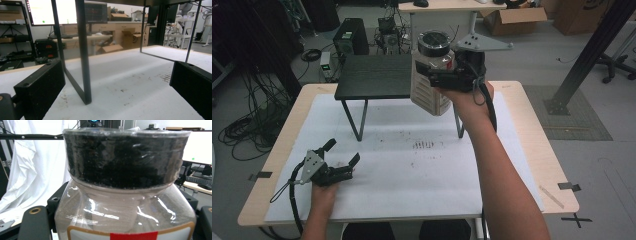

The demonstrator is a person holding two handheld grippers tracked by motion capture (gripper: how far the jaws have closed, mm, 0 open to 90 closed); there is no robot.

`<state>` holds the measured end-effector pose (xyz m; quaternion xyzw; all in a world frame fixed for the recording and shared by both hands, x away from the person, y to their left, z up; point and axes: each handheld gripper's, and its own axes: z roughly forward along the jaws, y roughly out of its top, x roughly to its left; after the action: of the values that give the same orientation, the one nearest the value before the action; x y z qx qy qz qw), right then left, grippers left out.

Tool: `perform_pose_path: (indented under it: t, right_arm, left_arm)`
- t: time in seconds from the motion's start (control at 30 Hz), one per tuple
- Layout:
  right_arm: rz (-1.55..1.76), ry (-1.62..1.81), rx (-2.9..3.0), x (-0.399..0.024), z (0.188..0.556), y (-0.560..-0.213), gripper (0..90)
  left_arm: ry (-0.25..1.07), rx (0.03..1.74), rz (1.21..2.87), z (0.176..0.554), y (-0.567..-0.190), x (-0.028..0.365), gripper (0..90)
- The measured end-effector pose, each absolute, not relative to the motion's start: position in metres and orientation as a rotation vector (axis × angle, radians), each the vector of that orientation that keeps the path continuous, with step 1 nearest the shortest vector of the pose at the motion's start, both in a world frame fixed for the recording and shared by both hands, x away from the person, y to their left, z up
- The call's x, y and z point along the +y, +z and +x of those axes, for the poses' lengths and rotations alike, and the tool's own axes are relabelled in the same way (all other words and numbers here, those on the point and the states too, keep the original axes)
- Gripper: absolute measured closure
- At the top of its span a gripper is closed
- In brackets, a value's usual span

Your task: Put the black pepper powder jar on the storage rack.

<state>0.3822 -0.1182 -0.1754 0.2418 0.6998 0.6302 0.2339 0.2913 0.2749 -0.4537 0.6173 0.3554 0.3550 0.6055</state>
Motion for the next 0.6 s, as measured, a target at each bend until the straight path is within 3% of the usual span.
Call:
perform_pose_path:
  t: [0.6]
  right_arm:
    - [0.729, 1.697, 1.898, -0.113, 0.42, -0.174, 22.2]
  left_arm:
    - [0.825, 0.817, 1.432, 0.291, -0.454, 0.274, 0.5]
